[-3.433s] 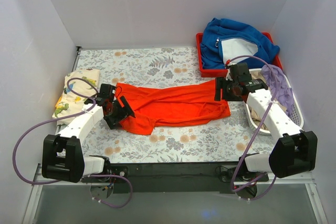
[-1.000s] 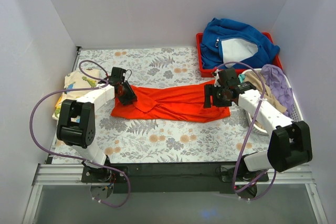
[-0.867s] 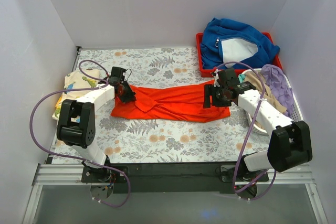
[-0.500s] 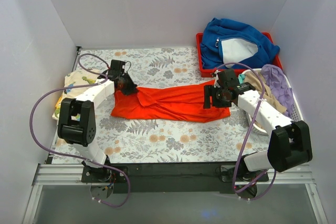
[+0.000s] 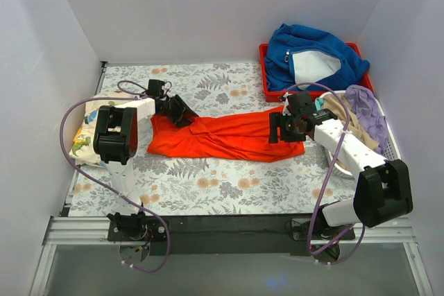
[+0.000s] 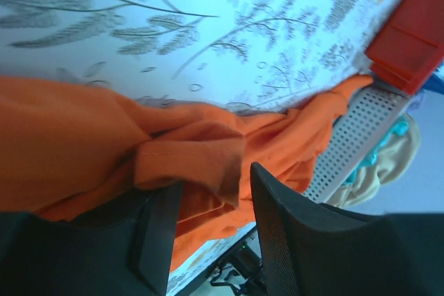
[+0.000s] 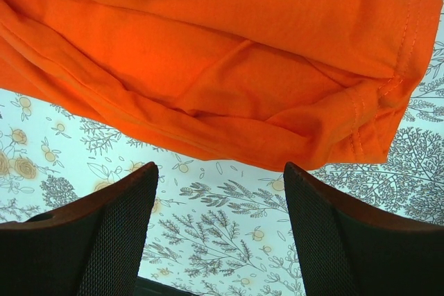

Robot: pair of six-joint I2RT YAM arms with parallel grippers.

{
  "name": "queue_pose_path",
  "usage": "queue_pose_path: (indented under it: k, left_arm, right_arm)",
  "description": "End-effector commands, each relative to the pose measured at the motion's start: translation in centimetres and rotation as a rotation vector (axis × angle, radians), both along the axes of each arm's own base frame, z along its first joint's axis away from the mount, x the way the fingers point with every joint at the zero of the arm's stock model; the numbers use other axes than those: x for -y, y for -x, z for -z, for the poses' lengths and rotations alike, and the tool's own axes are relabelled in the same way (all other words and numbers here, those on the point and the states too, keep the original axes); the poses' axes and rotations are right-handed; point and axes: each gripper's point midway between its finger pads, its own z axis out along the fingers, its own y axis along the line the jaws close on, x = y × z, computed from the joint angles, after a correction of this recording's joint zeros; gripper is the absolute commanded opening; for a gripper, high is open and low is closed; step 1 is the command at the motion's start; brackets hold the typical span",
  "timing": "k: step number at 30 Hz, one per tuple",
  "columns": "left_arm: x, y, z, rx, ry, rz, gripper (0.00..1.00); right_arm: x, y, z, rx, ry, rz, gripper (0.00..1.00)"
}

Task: Fold and stack the t-shirts
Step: Fold the tshirt

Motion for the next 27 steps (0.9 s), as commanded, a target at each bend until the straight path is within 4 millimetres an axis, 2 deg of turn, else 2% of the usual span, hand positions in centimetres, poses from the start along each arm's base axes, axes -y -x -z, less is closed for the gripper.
queue_pose_path:
  k: [1, 5, 6, 9, 11, 16, 21, 25, 27]
  left_arm:
    - [2.3, 0.1, -3.2, 0.076, 0.147, 0.071, 0.43]
    - [1.6, -0.4, -4.6, 0.136, 0.121, 0.046, 0.43]
    - [1.2, -0.7, -5.7, 0.171, 0.110, 0.031, 0.43]
    - [-1.2, -1.5, -5.9, 0.209, 0.040, -0.026, 0.43]
    - [-2.1, -1.1, -5.6, 0.203, 0.002, -0.031, 0.43]
    - [-4.8, -0.4, -4.4, 0.174, -0.108, -0.066, 0.42]
    - [-5.6, 1.0, -2.7, 0.140, -0.154, -0.066, 0.42]
    - [-5.8, 1.9, -2.3, 0.138, -0.170, -0.057, 0.41]
    - [-6.0, 2.1, -2.5, 0.152, -0.184, -0.060, 0.41]
  right_arm:
    - [-0.4, -0.7, -0.5, 0.032, -0.007, -0.007, 0.79]
    - [1.0, -1.6, -0.3, 0.066, 0.062, 0.035, 0.80]
    - [1.6, -1.9, -0.1, 0.072, 0.095, 0.055, 0.81]
    - [2.0, -2.5, 1.1, 0.044, 0.144, 0.059, 0.81]
    - [2.1, -2.3, 2.2, 0.007, 0.163, 0.055, 0.81]
    - [2.7, -1.4, 3.1, -0.024, 0.175, 0.085, 0.81]
    - [3.2, -1.0, 3.3, -0.034, 0.180, 0.121, 0.81]
    - [3.9, -0.4, 2.3, -0.010, 0.164, 0.186, 0.81]
    - [3.9, 0.5, 2.7, -0.031, 0.136, 0.223, 0.80]
